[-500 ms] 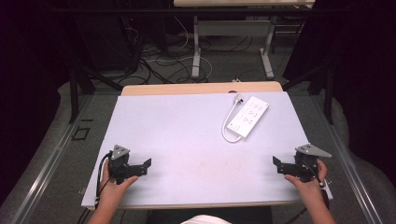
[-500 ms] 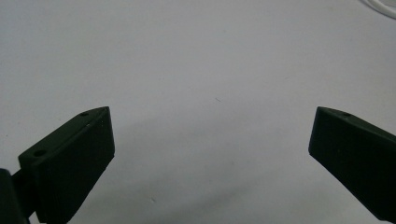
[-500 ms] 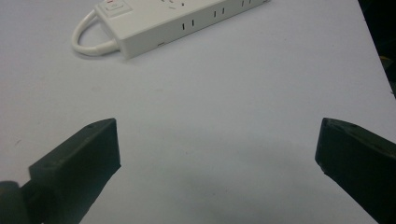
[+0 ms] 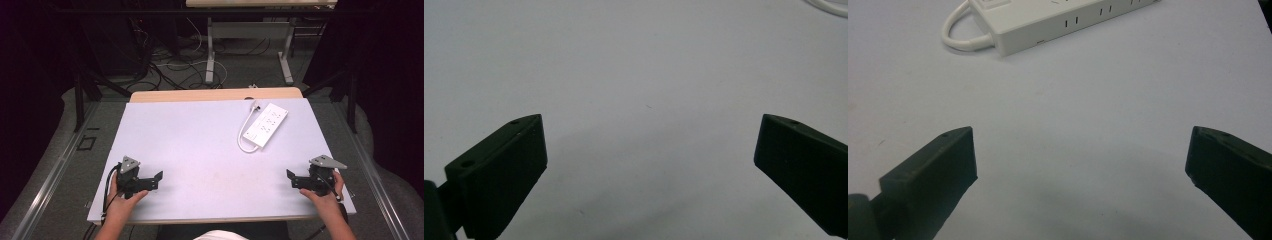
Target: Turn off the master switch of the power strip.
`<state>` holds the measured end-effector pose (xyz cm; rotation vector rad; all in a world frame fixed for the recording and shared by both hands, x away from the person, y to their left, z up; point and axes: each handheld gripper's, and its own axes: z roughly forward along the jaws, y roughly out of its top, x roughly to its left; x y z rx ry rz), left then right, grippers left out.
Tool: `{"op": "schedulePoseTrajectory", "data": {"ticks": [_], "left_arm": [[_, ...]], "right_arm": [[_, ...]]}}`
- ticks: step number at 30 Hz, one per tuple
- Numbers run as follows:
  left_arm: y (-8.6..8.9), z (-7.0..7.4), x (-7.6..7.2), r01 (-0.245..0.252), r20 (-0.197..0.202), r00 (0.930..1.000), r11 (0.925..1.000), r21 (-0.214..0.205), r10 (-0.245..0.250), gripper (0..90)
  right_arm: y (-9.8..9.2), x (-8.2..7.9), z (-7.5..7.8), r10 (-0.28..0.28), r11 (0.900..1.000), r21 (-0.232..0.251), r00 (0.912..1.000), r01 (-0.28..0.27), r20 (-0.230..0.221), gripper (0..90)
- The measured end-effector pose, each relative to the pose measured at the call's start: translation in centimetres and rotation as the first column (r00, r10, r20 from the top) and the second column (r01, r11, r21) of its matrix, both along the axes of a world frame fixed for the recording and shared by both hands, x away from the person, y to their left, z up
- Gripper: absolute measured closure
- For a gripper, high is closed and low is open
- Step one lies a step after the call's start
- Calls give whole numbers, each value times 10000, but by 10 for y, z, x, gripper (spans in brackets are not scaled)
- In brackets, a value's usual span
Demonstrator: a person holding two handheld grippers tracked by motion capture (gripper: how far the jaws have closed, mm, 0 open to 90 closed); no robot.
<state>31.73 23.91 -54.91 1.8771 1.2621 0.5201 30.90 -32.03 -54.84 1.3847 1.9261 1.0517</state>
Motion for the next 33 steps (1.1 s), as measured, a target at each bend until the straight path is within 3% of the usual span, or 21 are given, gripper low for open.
{"op": "schedulePoseTrajectory", "data": {"ticks": [2, 8, 13, 16, 25, 33], "left_arm": [[-1, 1, -1, 80, -83, 9999, 9999, -115, -81, 20], [-9, 7, -6, 322, 167, 9993, 9995, -78, -321, 28], [-19, 11, -10, 665, 391, 9970, 9975, 256, -674, 28], [-25, 13, -12, 846, 634, 9943, 9962, 200, -857, 28], [-46, 15, -12, 1518, 521, 9868, 9879, 301, -1533, 30], [-65, 15, -11, 1939, 558, 9790, 9800, 442, -1962, 92]], "right_arm": [[0, 0, 0, 20, 10000, -60, 10000, -20, 61, 0], [0, -2, -1, 125, 9998, -135, 9997, -122, 228, 0], [2, -4, 2, 290, 9996, -72, 9991, -288, 312, 0], [4, -4, 2, 325, 9994, -80, 9988, -323, 373, 0], [7, -4, 2, 372, 9993, -87, 9986, -369, 373, 0], [7, -4, 2, 392, 9992, 7, 9980, -393, 492, 0]]}}
